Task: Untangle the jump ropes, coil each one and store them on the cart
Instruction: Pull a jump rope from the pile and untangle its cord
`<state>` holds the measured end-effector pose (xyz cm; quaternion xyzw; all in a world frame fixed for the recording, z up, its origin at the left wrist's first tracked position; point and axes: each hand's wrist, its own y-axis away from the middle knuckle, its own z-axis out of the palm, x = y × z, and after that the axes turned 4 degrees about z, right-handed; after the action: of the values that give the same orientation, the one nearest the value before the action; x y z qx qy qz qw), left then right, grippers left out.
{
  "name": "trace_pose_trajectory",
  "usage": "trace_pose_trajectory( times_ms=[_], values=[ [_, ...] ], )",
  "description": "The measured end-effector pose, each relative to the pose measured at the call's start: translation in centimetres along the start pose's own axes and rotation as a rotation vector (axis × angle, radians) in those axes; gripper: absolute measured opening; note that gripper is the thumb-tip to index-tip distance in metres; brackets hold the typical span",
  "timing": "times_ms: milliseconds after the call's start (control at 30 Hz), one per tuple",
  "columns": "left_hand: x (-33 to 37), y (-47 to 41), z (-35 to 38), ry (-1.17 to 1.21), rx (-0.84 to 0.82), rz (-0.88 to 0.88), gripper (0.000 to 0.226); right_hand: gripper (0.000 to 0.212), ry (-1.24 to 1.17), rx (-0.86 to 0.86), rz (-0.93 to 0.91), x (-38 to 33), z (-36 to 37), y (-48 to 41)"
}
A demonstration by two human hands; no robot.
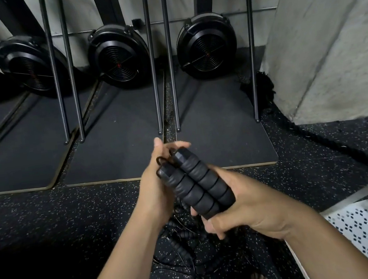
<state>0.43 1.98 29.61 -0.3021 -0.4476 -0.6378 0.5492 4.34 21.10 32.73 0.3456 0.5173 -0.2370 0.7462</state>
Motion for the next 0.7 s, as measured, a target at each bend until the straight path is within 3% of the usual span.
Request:
trace_pose_trajectory(
  times_ms=[100,167,233,300,433,533,633,700],
  values=[
    [-1.3,0.2,1.1,-0.316,0.012,0.025,0.041,0.076,-0.071,0.09,-0.13,-0.5,-0.4,0.1],
    [-2.4,0.7,1.7,-0.534,-0.108,0.093,0.062,0.073,-0.117,0.212,-0.214,-0.7,-0.9,0.0],
    [-3.2,1.1,2.2,-0.547,-0.213,0.07,0.07,0.068,-0.126,0.37,-0.256,-0.6,-1.6,-0.3],
    [-3.6,1.3,2.8,-0.508,-0.241,0.053,0.062,0.064,-0.159,0.458,-0.264,-0.5,-1.9,-0.5],
    [-4.1,1.6,3.5,-0.386,-0.31,0.006,0.05,0.063,-0.181,0.389,-0.218,-0.5,-1.5,-0.4],
    [-4.2,1.2,2.8,-0.452,-0.327,0.085,0.045,0.063,-0.227,0.438,-0.247,-0.7,-1.9,-0.4],
    [-3.9,0.9,1.8,-0.584,-0.297,0.117,0.035,0.059,-0.311,0.602,-0.266,-1.0,-3.6,-0.2],
    [-3.4,0.7,1.2,-0.649,-0.268,0.133,0.028,0.058,-0.238,0.719,-0.236,-0.9,-5.0,0.2]
  ],
)
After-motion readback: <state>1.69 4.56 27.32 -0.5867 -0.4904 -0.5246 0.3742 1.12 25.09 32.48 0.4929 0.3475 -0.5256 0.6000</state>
